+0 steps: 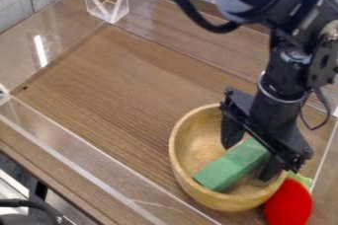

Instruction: Remove the green block from the brown bowl and put it on the table

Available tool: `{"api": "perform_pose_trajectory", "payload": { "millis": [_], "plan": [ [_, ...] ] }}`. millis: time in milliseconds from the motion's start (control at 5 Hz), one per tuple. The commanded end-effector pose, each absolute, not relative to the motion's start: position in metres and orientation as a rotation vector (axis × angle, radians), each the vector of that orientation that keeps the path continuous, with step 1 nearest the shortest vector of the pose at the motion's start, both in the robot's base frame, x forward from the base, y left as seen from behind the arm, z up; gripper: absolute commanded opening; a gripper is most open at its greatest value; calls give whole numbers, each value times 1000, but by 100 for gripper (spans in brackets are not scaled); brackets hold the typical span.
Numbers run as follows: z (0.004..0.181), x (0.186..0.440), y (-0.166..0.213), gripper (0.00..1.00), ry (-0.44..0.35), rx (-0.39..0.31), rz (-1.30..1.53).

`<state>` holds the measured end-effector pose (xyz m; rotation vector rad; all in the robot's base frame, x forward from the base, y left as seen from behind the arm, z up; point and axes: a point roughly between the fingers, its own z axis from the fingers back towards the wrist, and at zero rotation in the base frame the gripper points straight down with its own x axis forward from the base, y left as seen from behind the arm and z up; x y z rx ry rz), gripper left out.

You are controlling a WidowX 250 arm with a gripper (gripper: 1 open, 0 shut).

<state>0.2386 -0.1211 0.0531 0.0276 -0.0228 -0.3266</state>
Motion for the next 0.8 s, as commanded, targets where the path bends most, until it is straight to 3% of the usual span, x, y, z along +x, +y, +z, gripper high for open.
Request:
{"api": "perform_pose_trajectory", "payload": {
  "millis": [0,200,400,600],
  "plan": [
    [70,250,-130,100,-87,13,-319],
    [56,248,-122,0,-82,12,-276],
    [60,247,-111,0,-97,26,-235],
    [78,245,-102,0,-128,35,-278]
  ]
}}
